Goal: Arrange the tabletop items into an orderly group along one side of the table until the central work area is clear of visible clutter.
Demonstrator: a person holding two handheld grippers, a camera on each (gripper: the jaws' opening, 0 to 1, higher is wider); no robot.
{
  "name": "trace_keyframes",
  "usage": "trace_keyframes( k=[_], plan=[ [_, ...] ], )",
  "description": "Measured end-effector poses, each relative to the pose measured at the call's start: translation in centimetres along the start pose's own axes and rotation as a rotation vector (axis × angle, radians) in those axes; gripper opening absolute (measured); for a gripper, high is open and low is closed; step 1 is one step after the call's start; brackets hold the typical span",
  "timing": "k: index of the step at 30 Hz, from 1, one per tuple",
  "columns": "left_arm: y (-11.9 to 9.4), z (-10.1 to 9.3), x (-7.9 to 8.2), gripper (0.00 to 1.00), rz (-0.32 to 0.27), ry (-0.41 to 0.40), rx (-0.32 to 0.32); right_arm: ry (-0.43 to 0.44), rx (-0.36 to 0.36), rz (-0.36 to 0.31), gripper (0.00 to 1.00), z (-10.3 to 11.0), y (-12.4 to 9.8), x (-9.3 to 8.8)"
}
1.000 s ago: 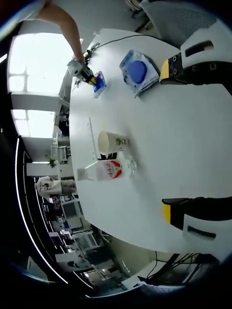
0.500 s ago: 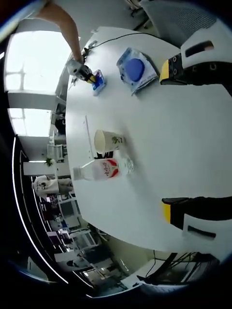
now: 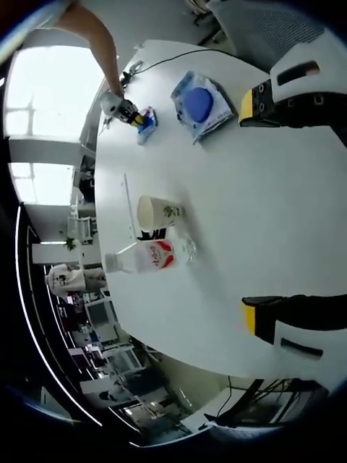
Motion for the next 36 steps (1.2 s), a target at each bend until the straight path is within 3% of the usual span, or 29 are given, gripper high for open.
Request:
trace_keyframes(
  k=[2,9,13,24,29,34,36],
  plan=[
    [0.0,0.1,0.0,0.97,0.003,0.0,0.003,0.015,-0.01,0.001,0.07,0.0,0.0,0.1],
    [-0.1,0.1,0.1,0.97,-0.003,-0.002,0.006,0.041,-0.041,-0.016,0.16,-0.4,-0.2,0.2],
    [0.0,0.1,0.1,0.97,-0.007,-0.004,0.006,0.097,-0.086,-0.034,0.36,-1.1,-0.4,-0.1],
    [-0.1,0.3,0.4,0.97,-0.02,-0.001,0.005,0.125,-0.127,-0.062,0.39,-2.5,-1.4,-1.1],
    [-0.2,0.5,0.4,0.97,-0.024,0.0,0.004,0.205,-0.187,-0.131,0.44,-2.6,-2.3,-0.4],
    [-0.3,0.8,0.6,0.97,-0.04,-0.009,0.009,0.356,-0.287,-0.291,0.49,-1.0,-3.7,2.5],
    [-0.4,0.9,0.6,0.97,-0.044,-0.009,0.007,0.424,-0.292,-0.341,0.54,0.0,-3.9,3.4]
  ],
)
Point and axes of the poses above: the point that each gripper's makers call its tool centre point, and the gripper's own axes: y roughly forward along the fingers, z roughly to its left, x roughly out of its top, the point moved 6 cm from there along -y, roughly backward along the fingers, and after that the axes turned 11 degrees about y, right-handed, at the moved point
